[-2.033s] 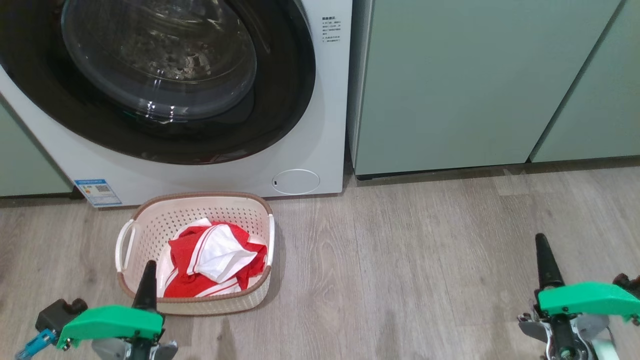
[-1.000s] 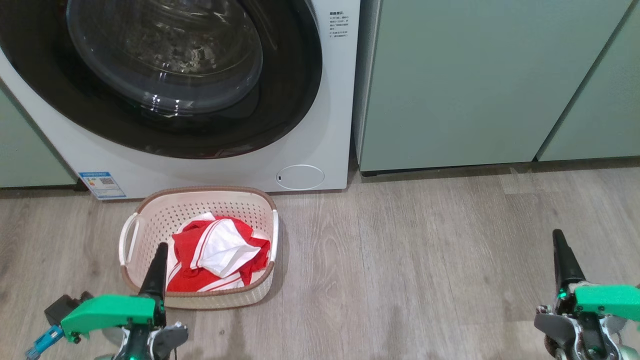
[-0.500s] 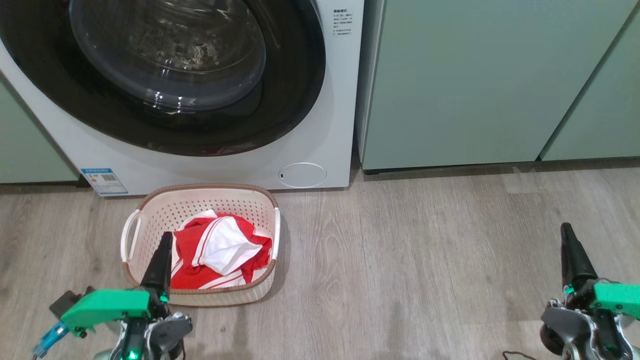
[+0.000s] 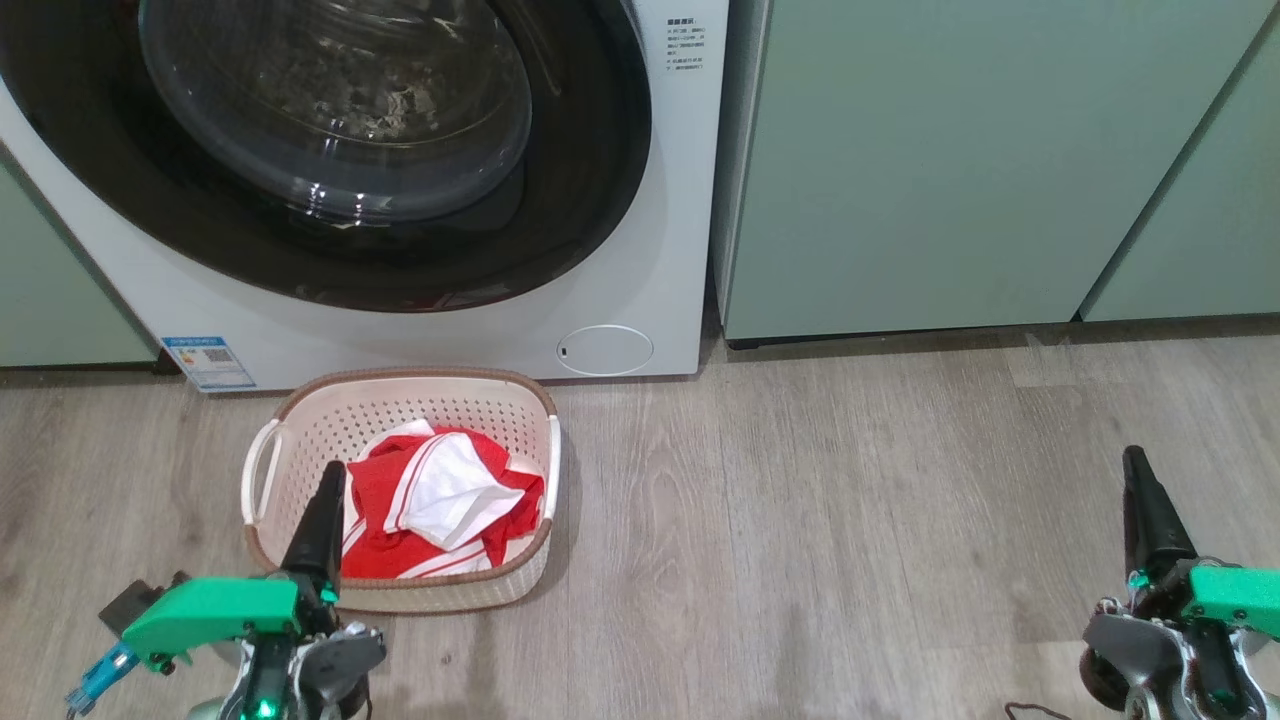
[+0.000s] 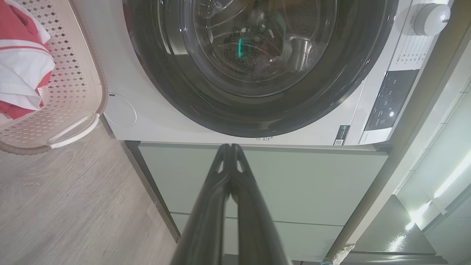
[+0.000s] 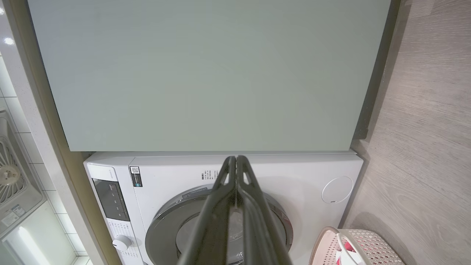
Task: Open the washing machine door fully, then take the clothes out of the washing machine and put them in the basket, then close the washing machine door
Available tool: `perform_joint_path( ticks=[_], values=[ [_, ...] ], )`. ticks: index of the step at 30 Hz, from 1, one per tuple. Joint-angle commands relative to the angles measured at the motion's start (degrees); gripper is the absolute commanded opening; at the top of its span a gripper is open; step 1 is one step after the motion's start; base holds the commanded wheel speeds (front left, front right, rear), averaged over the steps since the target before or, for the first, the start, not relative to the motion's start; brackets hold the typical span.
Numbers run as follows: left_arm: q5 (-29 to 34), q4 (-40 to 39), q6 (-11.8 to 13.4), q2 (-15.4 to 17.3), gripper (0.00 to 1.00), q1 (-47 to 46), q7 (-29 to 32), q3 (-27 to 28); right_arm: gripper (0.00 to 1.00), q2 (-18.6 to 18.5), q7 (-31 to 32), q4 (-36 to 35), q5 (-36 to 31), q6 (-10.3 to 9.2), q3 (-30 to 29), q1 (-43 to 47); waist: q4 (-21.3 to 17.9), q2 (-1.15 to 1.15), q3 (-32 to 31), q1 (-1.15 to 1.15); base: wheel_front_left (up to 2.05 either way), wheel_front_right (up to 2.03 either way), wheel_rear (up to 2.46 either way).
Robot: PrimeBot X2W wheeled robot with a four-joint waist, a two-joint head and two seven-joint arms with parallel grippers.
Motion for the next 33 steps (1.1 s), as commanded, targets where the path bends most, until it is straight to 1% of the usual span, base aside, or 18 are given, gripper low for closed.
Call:
perform_joint_path(
  ticks=[1, 33],
  values=[
    [-0.22, -2.04, 0.04, 0.26, 0.00, -3.02, 0.36, 1.84, 0.00, -0.09, 0.34, -2.41, 0.33, -0.03, 1.05, -0.55, 0.00, 0.00, 0.00, 0.00, 0.00, 0.00, 0.00],
    [-0.22, -2.04, 0.04, 0.26, 0.00, -3.02, 0.36, 1.83, 0.00, -0.09, 0.34, -2.41, 0.34, -0.03, 1.06, -0.55, 0.00, 0.00, 0.00, 0.00, 0.00, 0.00, 0.00]
  ],
)
